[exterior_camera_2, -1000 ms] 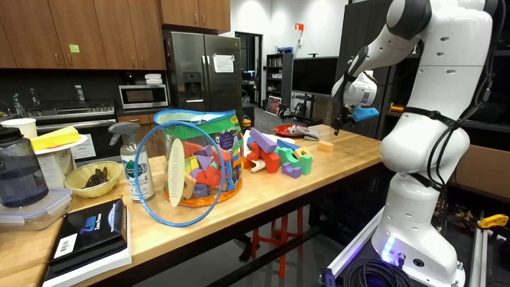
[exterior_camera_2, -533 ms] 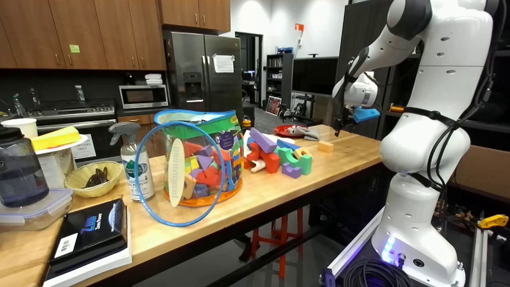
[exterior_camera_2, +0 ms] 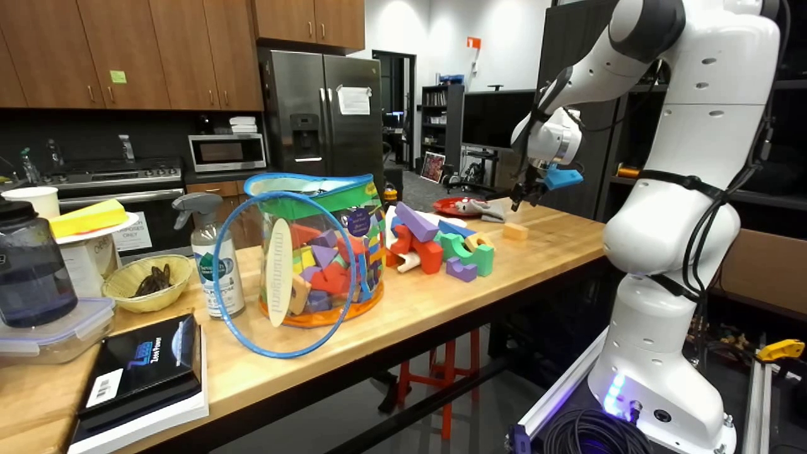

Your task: Put the yellow block in the toy bag

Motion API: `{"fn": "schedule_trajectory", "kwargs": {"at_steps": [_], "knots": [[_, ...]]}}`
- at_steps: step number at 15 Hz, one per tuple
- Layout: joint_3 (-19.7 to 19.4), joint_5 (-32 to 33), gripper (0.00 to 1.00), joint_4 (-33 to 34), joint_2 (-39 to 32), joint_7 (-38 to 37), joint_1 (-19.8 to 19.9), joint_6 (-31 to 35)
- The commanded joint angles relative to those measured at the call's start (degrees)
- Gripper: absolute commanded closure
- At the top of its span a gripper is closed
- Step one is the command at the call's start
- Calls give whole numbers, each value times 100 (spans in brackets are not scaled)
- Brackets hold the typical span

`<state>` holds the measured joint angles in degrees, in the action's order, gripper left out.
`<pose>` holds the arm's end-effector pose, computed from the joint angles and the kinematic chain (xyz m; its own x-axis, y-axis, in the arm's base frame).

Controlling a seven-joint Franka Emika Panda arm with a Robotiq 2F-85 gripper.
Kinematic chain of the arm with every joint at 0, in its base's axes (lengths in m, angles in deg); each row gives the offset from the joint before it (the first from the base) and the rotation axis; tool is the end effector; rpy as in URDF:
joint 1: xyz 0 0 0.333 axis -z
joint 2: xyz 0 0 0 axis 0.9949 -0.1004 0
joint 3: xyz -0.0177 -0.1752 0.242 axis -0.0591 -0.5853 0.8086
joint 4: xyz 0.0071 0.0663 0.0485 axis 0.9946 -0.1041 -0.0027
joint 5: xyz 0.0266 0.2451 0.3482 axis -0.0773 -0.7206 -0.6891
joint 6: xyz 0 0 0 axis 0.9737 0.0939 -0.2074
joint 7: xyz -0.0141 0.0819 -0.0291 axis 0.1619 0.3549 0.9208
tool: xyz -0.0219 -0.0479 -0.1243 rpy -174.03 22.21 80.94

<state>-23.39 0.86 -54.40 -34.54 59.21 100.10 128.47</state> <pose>0.4237 -0.3556 0.2926 0.9210 -0.1731 0.3491 -0.2004 -0.9787 0.0436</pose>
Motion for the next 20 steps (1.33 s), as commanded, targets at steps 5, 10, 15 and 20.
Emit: {"fn": "schedule_trajectory", "kwargs": {"at_steps": [5,10,15,20], "knots": [[1,-668,0,-23,-284,1352,-71,-249],[-11,-554,0,-54,-704,1657,-30,196],[97,-725,0,33,-1077,1778,-28,1098],[296,-822,0,-26,-1216,1726,-26,1247]]}}
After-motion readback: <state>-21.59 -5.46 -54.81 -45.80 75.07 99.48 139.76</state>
